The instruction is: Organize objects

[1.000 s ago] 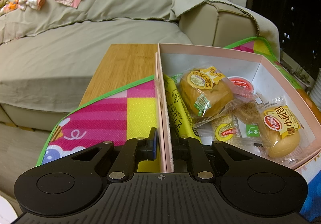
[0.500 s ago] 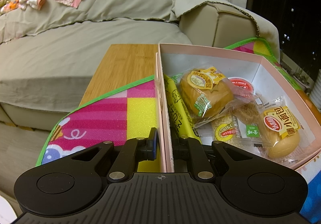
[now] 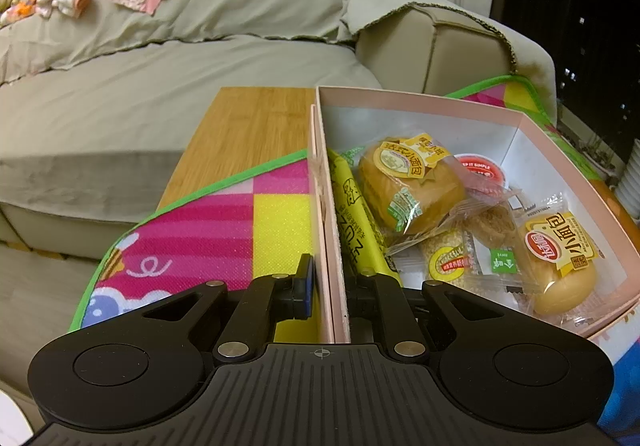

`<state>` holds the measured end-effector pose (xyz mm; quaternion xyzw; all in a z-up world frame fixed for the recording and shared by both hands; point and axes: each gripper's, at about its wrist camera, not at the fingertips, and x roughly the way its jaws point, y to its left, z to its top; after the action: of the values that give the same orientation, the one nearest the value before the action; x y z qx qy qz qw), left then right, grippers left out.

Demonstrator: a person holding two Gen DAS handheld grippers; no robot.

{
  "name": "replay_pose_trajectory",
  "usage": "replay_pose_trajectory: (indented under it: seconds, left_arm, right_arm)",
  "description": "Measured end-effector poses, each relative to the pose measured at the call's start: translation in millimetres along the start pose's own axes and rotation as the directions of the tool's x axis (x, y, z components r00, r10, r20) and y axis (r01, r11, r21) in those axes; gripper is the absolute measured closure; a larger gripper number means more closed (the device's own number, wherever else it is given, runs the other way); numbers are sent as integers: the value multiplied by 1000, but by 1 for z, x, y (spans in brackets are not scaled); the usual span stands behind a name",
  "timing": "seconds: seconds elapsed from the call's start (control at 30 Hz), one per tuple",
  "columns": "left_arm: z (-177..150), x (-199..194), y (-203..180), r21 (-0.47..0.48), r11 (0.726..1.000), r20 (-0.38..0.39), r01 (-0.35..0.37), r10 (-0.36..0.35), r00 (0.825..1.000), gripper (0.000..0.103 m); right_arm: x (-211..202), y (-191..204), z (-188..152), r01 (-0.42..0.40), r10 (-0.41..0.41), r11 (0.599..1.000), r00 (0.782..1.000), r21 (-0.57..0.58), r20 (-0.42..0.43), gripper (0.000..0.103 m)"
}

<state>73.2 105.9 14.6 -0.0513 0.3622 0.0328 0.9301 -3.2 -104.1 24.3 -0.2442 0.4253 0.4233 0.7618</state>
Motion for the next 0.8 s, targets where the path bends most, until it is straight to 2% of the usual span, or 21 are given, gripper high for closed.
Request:
replay_pose_trajectory:
  seconds: [0.03, 0.1, 0.17, 0.27, 0.3, 0.37, 0.4, 0.47, 0.57, 0.6, 0.63, 0.67, 0.73, 0.8]
  left_arm:
    - [0, 0, 0, 2, 1000, 0, 0, 0, 1000, 90]
    - [0, 0, 0, 4, 1000, -1, -1, 1, 1000, 90]
    - [0, 0, 0, 5, 1000, -2, -2, 2, 1000, 90]
    - [1, 0, 0, 4, 1000, -1, -2, 2, 1000, 90]
    - [0, 0, 0, 5, 1000, -1, -2, 2, 1000, 90]
    - [0, 0, 0, 5, 1000, -1, -2, 2, 1000, 90]
    - [0, 0, 0, 4, 1000, -1, -2, 2, 1000, 90]
    - [0, 0, 0, 5, 1000, 0, -1, 1, 1000, 90]
    - [1, 0, 0, 4, 1000, -1, -2, 2, 1000, 90]
    - [0, 0, 0, 5, 1000, -1, -2, 2, 1000, 90]
    - [0, 0, 0, 5, 1000, -1, -2, 2, 1000, 90]
    - [0, 0, 0, 5, 1000, -1, -2, 2, 1000, 90]
    - [0, 0, 0, 5, 1000, -1, -2, 2, 1000, 90]
    - [0, 0, 0, 5, 1000, -2, -2, 2, 1000, 90]
  right_arm:
    - [5, -4, 2, -20, 20, 1000, 1000, 19, 8, 29]
    - [11, -11, 7, -37, 36, 998, 999, 50, 27, 30]
    - [14, -13, 10, -8, 6, 998, 1000, 54, 28, 41]
    - [7, -24, 5, 7, -9, 995, 1000, 95, 24, 48]
    - [3, -30, 1, 21, -24, 993, 999, 119, 24, 59]
    - [-5, -46, -7, 40, -45, 983, 999, 182, 23, 73]
    - [-9, -56, -12, 70, -75, 974, 997, 214, 17, 75]
    - [-14, -75, -24, 185, -192, 949, 981, 255, 1, 75]
    - [-22, -106, -44, 375, -383, 876, 923, 304, -37, 75]
    - [-27, -117, -50, 404, -412, 848, 910, 342, -51, 75]
    - [-33, -127, -56, 394, -407, 833, 912, 387, -52, 71]
    - [-40, -132, -62, 362, -384, 831, 923, 422, -36, 62]
    - [-56, -130, -69, 295, -344, 842, 939, 451, 28, 14]
    - [-63, -119, -70, 289, -348, 865, 935, 409, 75, 9]
